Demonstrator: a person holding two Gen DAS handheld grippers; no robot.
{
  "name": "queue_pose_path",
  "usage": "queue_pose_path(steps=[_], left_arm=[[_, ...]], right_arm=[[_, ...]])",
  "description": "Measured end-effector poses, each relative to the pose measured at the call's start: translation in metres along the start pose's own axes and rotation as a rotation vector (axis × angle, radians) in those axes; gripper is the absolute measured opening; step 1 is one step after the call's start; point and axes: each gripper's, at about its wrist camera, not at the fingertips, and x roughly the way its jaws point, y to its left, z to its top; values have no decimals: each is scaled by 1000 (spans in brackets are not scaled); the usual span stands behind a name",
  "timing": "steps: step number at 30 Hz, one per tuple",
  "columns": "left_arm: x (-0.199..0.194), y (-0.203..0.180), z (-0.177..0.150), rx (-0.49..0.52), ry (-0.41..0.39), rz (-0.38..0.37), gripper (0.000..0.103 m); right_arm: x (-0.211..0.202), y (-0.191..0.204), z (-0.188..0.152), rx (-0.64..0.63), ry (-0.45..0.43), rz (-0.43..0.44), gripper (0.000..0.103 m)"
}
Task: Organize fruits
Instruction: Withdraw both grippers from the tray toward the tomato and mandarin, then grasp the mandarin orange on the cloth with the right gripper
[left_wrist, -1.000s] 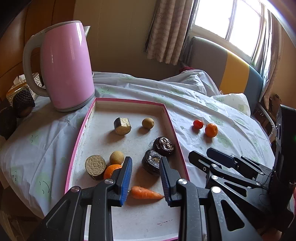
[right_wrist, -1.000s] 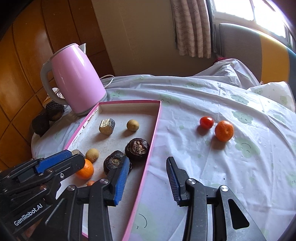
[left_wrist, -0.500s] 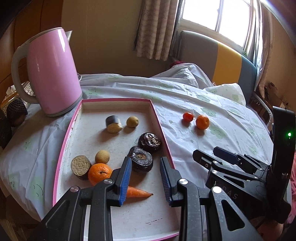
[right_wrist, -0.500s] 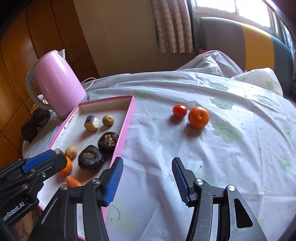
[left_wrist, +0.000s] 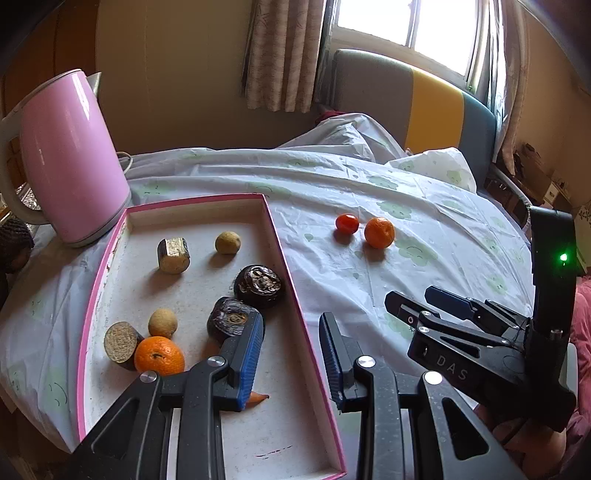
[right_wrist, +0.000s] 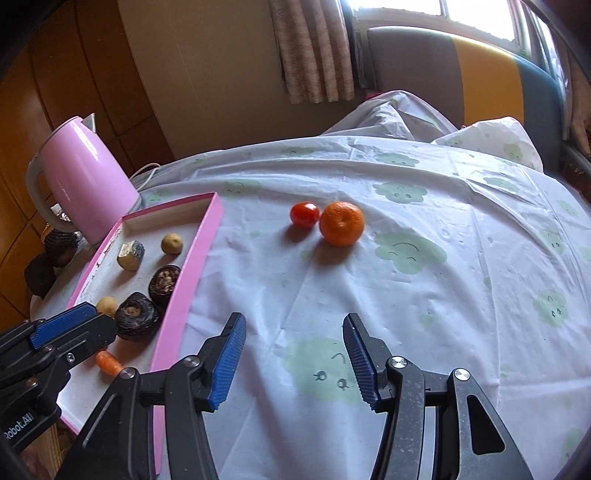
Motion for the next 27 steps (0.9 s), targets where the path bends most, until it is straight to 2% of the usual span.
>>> queue_pose_path(steps=[10, 21, 27], left_arm=[[11, -7, 9, 7, 5, -13, 32], [26, -13, 21, 8, 17, -20, 32], [33, -16, 28, 12, 22, -23, 32]], right_arm=[[16, -15, 16, -6, 2, -33, 52], [50, -22, 56, -30, 6, -65, 52], [69, -28, 72, -31, 25, -66, 57]])
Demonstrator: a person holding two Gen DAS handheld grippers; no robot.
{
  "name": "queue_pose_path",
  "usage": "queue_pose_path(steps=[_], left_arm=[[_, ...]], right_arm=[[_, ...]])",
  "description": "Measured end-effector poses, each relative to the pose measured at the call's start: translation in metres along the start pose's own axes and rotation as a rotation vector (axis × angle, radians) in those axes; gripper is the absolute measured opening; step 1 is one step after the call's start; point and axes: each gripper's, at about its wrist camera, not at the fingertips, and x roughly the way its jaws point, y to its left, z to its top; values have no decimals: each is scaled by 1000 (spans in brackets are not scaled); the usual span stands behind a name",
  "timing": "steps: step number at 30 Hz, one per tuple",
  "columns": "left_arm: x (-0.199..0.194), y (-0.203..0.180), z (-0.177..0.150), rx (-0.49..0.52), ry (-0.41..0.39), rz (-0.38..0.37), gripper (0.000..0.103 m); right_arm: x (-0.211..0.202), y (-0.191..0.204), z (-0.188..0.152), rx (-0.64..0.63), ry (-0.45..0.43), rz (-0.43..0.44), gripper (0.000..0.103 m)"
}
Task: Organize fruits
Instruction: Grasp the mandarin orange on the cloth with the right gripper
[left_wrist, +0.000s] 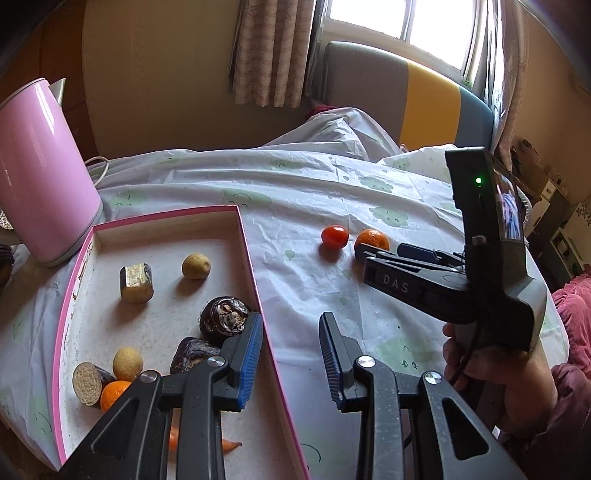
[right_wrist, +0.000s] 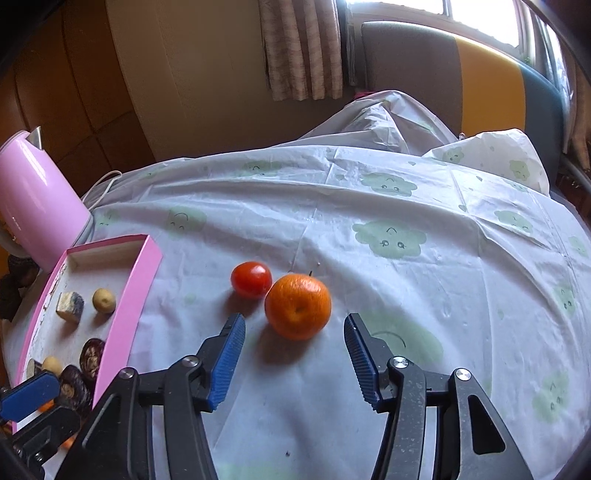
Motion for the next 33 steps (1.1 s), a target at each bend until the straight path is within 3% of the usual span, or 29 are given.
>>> queue_pose_path(steps=[3, 4, 5, 6, 20, 33], left_arm=[[5, -2, 2, 3, 8, -2, 32], [6, -3, 3, 4, 10, -2, 32], [7, -3, 4, 6, 12, -3, 32], [9, -4, 5, 8, 14, -4, 32], [33, -23, 28, 13, 50, -51, 32], [77, -32, 57, -71, 118, -84, 32]], right_arm=[[5, -1, 3, -9, 8, 18, 56], [7, 0, 3, -16, 9, 21, 53], [9, 0, 3, -21, 11, 18, 41], [10, 0, 3, -24, 8, 19, 40], [-7, -23, -12, 27, 8, 11, 38], [-18, -30, -25, -2, -12, -5, 38]])
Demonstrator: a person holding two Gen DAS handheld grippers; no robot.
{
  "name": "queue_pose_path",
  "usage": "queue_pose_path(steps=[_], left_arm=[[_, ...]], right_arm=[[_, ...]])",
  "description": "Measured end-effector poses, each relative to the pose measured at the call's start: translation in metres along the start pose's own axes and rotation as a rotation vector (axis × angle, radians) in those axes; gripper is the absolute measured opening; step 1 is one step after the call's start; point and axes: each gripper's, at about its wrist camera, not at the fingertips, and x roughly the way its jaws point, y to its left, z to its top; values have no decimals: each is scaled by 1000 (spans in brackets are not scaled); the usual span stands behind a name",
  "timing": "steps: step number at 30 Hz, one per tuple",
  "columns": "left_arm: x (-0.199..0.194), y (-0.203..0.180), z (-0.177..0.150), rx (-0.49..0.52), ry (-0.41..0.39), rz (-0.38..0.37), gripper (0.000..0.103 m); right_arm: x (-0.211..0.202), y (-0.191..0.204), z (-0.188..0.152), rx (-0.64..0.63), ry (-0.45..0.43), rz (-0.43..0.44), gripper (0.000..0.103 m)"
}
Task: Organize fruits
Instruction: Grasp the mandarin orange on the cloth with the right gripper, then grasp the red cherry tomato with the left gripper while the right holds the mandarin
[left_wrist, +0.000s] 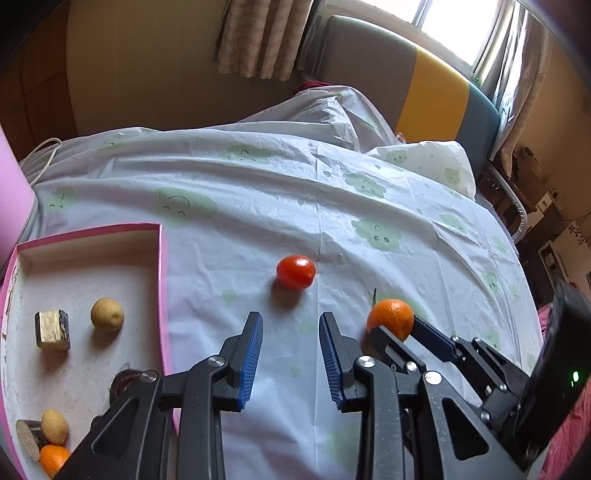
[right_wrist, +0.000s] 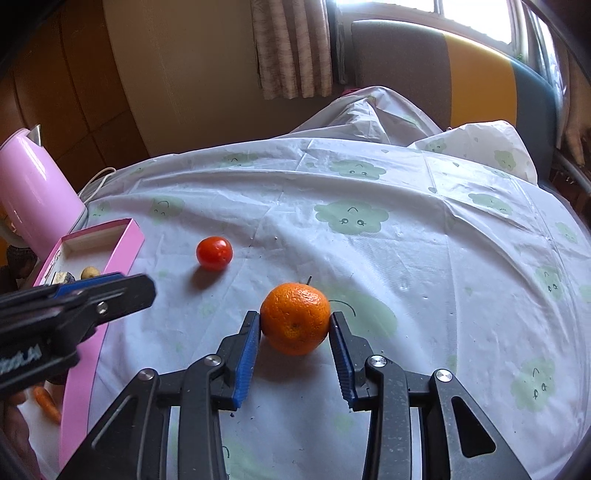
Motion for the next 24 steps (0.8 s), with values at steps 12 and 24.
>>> queue_pose_path(steps=[12, 24], left_arm=[[35, -5, 26, -61, 44, 4, 37], [68, -1, 39, -90, 74, 18, 32]], right_arm=[[6, -7, -3, 23, -5, 51, 40], [6, -7, -4, 25, -13, 44, 41]])
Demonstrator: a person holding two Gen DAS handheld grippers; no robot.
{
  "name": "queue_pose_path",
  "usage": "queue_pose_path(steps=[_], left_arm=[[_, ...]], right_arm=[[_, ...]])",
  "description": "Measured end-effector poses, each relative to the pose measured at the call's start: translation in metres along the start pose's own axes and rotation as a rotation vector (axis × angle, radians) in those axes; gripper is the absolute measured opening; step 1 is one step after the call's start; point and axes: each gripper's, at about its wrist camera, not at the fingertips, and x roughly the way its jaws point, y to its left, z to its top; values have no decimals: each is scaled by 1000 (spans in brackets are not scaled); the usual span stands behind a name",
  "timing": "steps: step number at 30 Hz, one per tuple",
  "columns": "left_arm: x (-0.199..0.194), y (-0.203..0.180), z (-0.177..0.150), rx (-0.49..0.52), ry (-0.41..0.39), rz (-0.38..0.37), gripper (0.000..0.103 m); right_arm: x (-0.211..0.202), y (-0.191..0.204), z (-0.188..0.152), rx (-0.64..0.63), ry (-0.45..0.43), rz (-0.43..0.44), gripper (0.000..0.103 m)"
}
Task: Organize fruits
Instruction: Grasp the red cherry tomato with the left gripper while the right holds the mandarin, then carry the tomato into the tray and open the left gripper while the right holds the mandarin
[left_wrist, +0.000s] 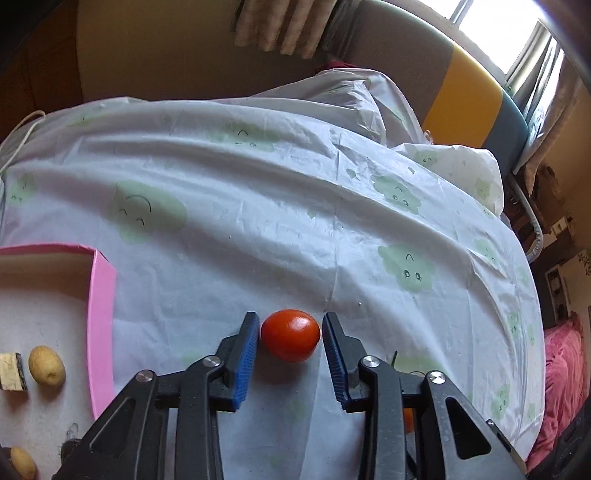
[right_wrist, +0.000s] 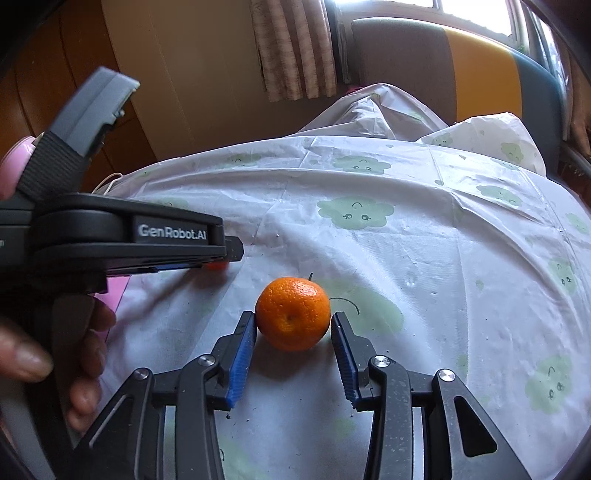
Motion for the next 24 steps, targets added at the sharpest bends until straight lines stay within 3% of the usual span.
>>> queue_pose_path(steps=[14, 20, 24], left_arm=[[-32, -7, -34, 77, -2, 40, 31], [-59, -19, -73, 142, 7, 32, 31], [-76, -24, -104, 193, -31, 41, 30]], right_arm=[[-22, -11, -10, 40, 31, -19, 40], [-43, -28, -29, 80, 34, -39, 40], [-54, -36, -42, 84, 23, -37, 40]])
